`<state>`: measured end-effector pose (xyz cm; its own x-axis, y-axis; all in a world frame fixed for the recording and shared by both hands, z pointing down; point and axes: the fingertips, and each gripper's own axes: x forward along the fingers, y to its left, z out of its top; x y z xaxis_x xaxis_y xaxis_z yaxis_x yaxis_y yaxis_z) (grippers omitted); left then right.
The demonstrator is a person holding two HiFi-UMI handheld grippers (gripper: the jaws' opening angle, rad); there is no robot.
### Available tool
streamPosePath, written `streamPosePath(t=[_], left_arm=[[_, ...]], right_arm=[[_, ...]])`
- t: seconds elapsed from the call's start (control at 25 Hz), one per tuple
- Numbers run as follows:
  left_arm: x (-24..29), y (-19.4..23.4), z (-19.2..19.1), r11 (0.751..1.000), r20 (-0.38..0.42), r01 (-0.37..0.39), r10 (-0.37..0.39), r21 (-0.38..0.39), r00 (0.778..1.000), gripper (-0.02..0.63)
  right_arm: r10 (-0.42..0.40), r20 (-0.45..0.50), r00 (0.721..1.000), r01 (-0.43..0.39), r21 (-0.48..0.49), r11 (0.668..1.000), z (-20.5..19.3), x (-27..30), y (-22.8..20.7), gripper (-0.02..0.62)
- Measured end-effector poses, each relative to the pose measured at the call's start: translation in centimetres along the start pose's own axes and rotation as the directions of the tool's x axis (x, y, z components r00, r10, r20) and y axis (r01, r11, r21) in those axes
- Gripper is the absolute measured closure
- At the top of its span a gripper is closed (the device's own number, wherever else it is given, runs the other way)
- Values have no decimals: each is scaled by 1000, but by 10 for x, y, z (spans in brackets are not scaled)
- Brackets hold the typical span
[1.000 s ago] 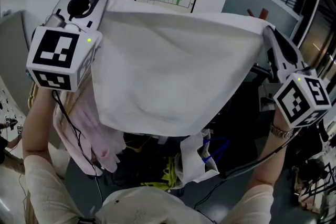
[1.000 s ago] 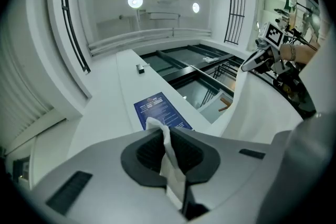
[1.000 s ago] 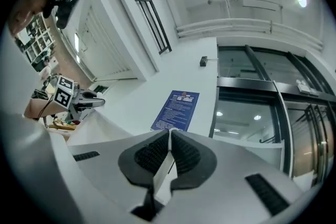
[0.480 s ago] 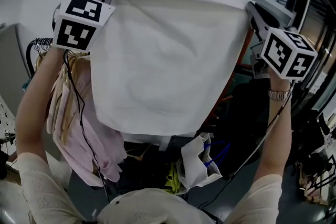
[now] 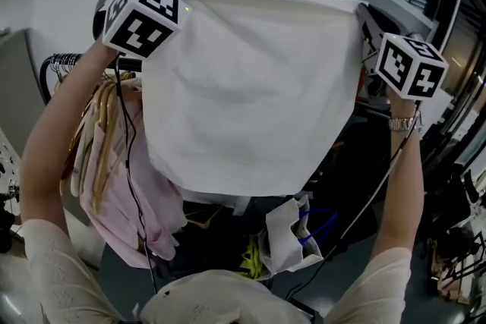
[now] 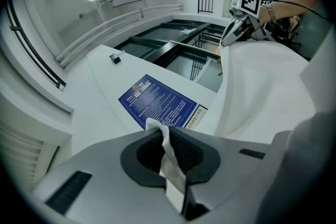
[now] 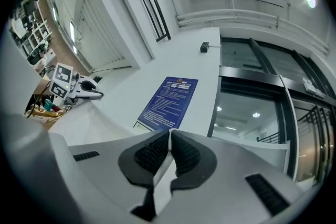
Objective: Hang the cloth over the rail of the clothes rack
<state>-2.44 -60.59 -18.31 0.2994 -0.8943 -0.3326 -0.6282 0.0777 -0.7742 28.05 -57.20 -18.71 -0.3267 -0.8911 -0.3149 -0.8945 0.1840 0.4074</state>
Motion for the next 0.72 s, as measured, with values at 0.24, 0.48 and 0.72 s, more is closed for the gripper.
streamPosePath(t=[0.24,0.48,0.72], left_arm=[[17,-29,-30,990,-58,42,-34,132,998,584],[27,-54,-52,974,-123,79,-53,211,991,584],[28,-67,-64,953,-191,133,-83,271,978,577]], right_arm=[[112,-64,992,-115,-41,993,-33,23,14,569],[142,-164,976,-150,-35,988,-57,35,17,546],[175,-262,949,-195,-52,979,-70,39,22,520]])
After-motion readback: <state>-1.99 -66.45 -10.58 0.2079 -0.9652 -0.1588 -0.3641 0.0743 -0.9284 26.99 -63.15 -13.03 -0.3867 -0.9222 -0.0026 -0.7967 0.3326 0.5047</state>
